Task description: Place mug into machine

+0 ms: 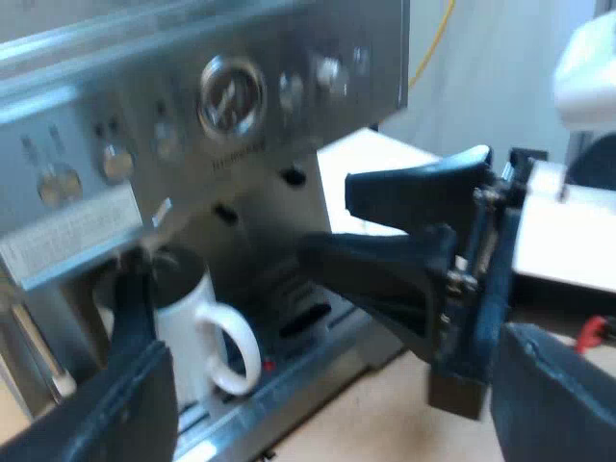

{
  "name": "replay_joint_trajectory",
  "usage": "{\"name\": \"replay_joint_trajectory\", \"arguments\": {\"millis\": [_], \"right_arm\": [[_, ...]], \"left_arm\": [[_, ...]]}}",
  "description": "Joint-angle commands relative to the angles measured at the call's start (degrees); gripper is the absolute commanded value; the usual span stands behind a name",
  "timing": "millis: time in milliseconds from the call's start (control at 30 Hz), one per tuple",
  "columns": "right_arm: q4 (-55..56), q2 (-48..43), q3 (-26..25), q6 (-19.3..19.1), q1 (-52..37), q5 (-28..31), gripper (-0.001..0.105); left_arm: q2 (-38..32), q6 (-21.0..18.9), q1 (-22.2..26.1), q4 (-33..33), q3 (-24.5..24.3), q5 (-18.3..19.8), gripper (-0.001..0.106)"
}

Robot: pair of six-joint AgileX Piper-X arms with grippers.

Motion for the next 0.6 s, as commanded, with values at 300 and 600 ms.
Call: {"name": "replay_joint_trajectory", "arguments": {"millis": [300,600], "right_arm": [[-0.25,-6.97,-0.16,-7.06,5.21,0.25,0.005],[10.38,-7.21,-3.73,-6.11,5.07,-0.72,0.0]], "left_arm": [[-10.22,0.74,-0.32,0.03,-1.86,-0.97,0.068],[-12.36,0.45,-0.32,5.13,-0.99,-1.38,0.068]]}}
